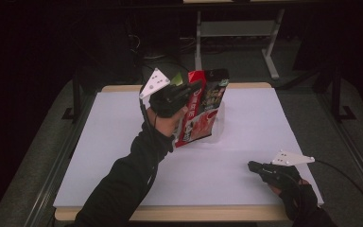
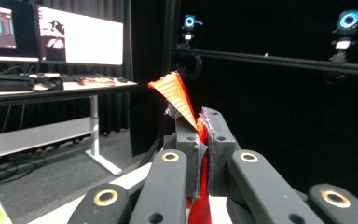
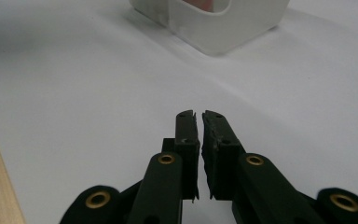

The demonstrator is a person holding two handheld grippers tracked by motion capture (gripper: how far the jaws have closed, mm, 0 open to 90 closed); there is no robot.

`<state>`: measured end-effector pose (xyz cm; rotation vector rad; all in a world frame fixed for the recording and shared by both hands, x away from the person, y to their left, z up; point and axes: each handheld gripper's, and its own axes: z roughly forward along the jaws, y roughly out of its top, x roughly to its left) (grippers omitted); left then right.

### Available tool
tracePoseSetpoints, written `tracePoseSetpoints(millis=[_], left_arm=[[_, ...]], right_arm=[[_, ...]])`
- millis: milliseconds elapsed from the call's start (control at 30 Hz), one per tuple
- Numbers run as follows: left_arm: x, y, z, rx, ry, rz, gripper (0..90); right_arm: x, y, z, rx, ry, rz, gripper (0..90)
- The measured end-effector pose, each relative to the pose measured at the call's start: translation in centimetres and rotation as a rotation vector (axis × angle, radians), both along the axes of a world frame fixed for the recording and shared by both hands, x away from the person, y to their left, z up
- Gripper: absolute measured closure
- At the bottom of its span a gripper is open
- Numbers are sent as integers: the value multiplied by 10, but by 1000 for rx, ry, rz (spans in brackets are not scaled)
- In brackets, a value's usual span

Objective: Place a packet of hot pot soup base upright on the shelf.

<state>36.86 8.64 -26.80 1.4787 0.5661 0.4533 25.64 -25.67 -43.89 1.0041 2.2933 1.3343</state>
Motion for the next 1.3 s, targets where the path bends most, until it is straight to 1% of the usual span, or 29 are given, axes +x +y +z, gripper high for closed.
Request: tracePoseSetpoints(millis=[33,67,100,133,167,233,267,333,400,433,500,533,567,600,700,767,833,867,933,967,1000,1033,1100,1167,1233,1267,1300], left_arm=[[3,-3,0,-3,1,1,866],[7,-7,1,6,-3,4,866],[10,-11,2,17,-8,17,866],[15,-14,2,9,4,22,867],[19,-17,2,13,10,21,866],[25,-22,0,21,12,44,866],[29,-25,-1,18,25,46,866],[35,-30,-4,30,18,71,866],[41,-35,-7,24,40,83,866],[44,-38,-9,40,33,100,866],[49,-42,-12,36,45,113,866],[52,-46,-14,46,41,133,866],[54,-48,-15,49,36,144,866],[57,-50,-16,50,46,150,866],[66,-57,-21,45,54,195,865],[71,-63,-24,61,44,216,865],[77,-68,-28,61,41,228,865],[79,-71,-29,66,29,238,865],[81,-74,-32,56,29,244,865],[81,-75,-33,61,28,245,865],[80,-76,-35,49,27,243,865],[80,-76,-36,49,28,240,865],[75,-77,-42,43,31,238,864],[71,-76,-48,20,33,221,863],[66,-73,-55,6,34,218,862],[64,-72,-58,-6,38,206,861],[62,-70,-60,-3,38,204,860]], right_arm=[[0,0,0,-2,-1,2,837],[-1,1,0,-1,2,3,837],[-1,1,0,0,2,4,837],[0,0,0,0,1,4,837],[0,0,0,3,0,5,837],[0,0,0,2,1,4,837],[0,-1,0,4,1,3,837],[0,-1,0,5,1,3,837],[0,-2,0,5,-1,5,837],[0,-2,0,5,-2,5,837],[0,-2,0,7,1,4,838],[0,-2,-1,7,3,6,838],[0,-1,-1,9,4,6,838],[0,-1,-1,7,4,8,838],[1,1,-1,6,7,12,838],[1,2,-1,3,6,16,843],[1,1,-1,4,7,17,843],[1,1,-1,6,6,18,843],[1,0,-2,10,6,21,851],[1,0,-2,12,8,22,852],[1,0,-2,11,10,23,852],[2,0,-3,9,10,25,852],[2,0,-3,9,14,31,852],[2,2,-3,6,11,35,852],[2,3,-3,-1,13,36,852],[2,4,-3,0,14,36,851],[2,4,-3,-2,12,38,851]])
